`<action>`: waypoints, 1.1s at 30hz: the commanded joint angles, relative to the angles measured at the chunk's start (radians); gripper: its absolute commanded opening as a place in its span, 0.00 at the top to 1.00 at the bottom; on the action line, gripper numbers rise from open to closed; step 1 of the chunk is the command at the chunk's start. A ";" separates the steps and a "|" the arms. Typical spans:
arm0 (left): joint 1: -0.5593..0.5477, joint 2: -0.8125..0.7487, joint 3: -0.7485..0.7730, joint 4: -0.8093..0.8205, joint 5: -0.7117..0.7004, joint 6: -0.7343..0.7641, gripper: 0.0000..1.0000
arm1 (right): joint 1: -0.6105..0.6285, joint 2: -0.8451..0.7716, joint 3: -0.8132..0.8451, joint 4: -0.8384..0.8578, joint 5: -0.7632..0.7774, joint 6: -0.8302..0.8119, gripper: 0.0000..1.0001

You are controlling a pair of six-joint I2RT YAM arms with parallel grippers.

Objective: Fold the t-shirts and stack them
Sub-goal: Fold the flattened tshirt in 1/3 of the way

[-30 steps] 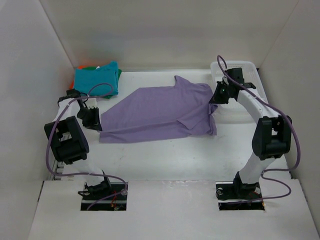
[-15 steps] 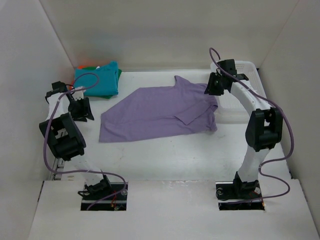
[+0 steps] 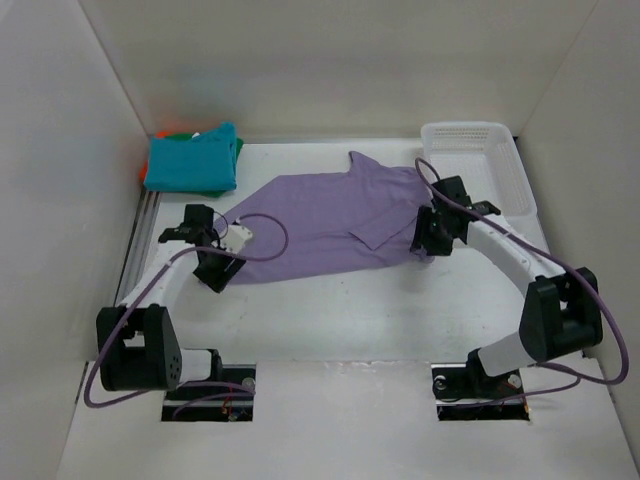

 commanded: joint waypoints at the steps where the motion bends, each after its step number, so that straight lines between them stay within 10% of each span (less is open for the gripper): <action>1: -0.018 0.031 -0.065 0.159 -0.195 0.097 0.42 | 0.000 -0.012 -0.061 -0.007 0.074 0.058 0.47; 12: -0.055 0.186 -0.097 0.357 -0.301 0.123 0.44 | -0.041 0.117 -0.067 0.089 0.123 0.052 0.52; 20: -0.039 0.262 -0.108 0.422 -0.313 0.130 0.88 | -0.097 0.108 -0.062 0.101 0.167 0.029 0.99; 33: 0.159 -0.004 -0.134 0.227 -0.310 0.295 1.00 | -0.022 -0.092 -0.168 -0.238 0.109 0.006 1.00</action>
